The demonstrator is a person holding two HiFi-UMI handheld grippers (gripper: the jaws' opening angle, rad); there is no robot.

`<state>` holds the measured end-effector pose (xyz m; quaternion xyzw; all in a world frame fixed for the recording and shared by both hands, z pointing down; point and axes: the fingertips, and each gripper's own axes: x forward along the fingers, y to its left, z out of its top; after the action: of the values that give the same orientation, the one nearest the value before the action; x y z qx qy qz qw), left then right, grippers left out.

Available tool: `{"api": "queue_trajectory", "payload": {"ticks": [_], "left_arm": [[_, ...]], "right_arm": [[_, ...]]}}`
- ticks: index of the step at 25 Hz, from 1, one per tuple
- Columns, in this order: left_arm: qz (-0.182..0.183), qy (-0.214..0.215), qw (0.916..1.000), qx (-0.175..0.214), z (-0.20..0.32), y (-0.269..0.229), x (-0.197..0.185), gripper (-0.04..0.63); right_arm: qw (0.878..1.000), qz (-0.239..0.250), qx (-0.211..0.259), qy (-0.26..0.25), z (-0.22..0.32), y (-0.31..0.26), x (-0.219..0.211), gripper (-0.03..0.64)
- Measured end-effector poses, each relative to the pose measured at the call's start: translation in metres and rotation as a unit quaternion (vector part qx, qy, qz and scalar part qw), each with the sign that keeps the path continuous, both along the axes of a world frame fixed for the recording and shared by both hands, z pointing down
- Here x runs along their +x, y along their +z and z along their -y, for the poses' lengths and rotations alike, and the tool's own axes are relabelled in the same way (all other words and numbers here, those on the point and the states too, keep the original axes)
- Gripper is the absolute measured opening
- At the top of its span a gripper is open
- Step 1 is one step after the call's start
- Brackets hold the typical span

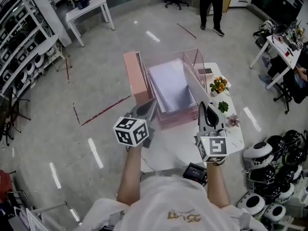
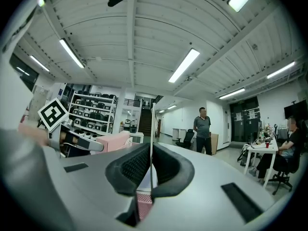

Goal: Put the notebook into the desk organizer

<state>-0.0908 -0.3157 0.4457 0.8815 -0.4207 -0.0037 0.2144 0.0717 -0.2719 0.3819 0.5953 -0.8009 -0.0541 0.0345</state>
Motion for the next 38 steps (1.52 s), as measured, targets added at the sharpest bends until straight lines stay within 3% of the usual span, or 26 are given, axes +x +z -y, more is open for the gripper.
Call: {"api": "queue_trajectory", "payload": {"ticks": [14,31,38], "left_arm": [[0.006,-0.012,0.9998,-0.015,0.022,0.014,-0.011,0.017],[0.012,-0.02,0.9992,-0.034,0.034,0.033,-0.021,0.015],[0.008,-0.022,0.999,-0.038,0.037,0.035,-0.022,0.015]], "right_arm": [[0.997,-0.059,0.0,-0.054,0.058,0.022,-0.032,0.02],[0.994,-0.036,-0.049,-0.088,0.106,0.047,-0.046,0.031],[0.984,-0.057,-0.092,-0.142,0.11,0.064,-0.063,0.078]]}}
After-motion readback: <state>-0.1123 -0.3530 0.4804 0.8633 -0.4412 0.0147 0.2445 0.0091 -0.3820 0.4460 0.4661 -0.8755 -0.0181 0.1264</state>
